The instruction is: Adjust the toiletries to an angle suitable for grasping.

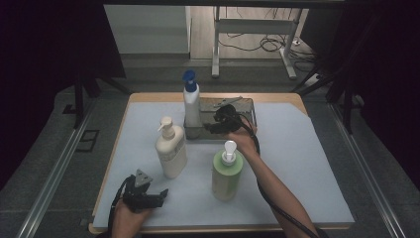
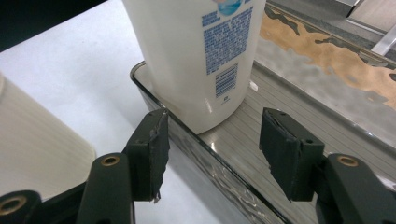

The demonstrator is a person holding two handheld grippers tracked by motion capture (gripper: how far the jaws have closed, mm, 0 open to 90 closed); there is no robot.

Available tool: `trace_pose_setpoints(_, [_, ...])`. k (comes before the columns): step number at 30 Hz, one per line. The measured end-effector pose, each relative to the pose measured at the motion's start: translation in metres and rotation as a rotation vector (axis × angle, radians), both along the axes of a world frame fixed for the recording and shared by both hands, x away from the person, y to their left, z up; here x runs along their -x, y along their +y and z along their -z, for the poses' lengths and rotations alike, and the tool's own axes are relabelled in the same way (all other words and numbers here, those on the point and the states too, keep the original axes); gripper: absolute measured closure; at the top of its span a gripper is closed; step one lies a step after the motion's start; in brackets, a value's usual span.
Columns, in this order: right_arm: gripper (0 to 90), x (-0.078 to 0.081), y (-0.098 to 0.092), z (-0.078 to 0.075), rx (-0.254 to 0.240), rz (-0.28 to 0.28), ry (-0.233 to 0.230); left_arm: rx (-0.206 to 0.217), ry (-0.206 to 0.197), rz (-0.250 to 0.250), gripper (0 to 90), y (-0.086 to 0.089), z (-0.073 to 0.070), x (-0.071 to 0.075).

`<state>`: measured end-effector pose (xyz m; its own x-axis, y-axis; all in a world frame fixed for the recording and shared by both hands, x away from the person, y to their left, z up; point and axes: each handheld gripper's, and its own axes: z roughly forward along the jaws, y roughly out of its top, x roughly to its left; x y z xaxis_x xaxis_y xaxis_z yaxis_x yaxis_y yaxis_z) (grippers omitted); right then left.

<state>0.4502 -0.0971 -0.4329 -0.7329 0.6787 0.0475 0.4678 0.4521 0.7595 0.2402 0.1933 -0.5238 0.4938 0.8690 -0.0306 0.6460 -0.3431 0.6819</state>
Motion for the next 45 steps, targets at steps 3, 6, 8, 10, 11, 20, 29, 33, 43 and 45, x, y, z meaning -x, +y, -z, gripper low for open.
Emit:
trace_pose_setpoints(3, [40.6,0.003,-0.003,-0.002,-0.004,-0.01,0.0,0.0,0.0,0.0,12.2,0.0,0.0,0.0])
trace_pose_setpoints(6, [38.7,0.006,-0.007,-0.004,-0.001,-0.018,-0.005,0.0,0.0,0.0,12.3,0.0,0.0,0.0])
trace_pose_setpoints(8, [37.2,0.009,-0.01,-0.005,-0.007,-0.019,-0.005,0.001,0.0,0.0,12.3,0.0,0.0,0.0])
trace_pose_setpoints(10, [36.1,0.01,-0.013,-0.006,-0.012,-0.019,-0.006,0.001,0.0,0.0,12.3,0.0,0.0,0.0])
trace_pose_setpoints(11, [35.5,0.011,-0.014,-0.007,-0.015,-0.02,-0.002,0.001,0.0,0.0,12.3,0.0,0.0,0.0])
trace_pose_setpoints(20, [29.4,0.019,-0.028,-0.01,-0.017,-0.031,0.0,0.002,0.0,0.0,12.3,0.0,0.0,0.0])
trace_pose_setpoints(29, [23.9,0.031,-0.039,-0.014,-0.014,-0.036,-0.024,0.002,-0.001,0.0,12.3,0.0,0.0,0.0])
trace_pose_setpoints(33, [20.6,0.036,-0.045,-0.014,-0.01,-0.034,-0.024,0.002,-0.001,0.0,12.3,0.0,0.0,0.0])
trace_pose_setpoints(43, [12.9,0.046,-0.055,-0.012,0.054,-0.028,-0.063,0.001,0.0,-0.001,12.3,0.0,0.0,0.0])
trace_pose_setpoints(45, [10.2,0.048,-0.059,-0.012,0.054,-0.029,-0.069,0.001,0.0,-0.001,12.3,0.0,0.0,0.0])
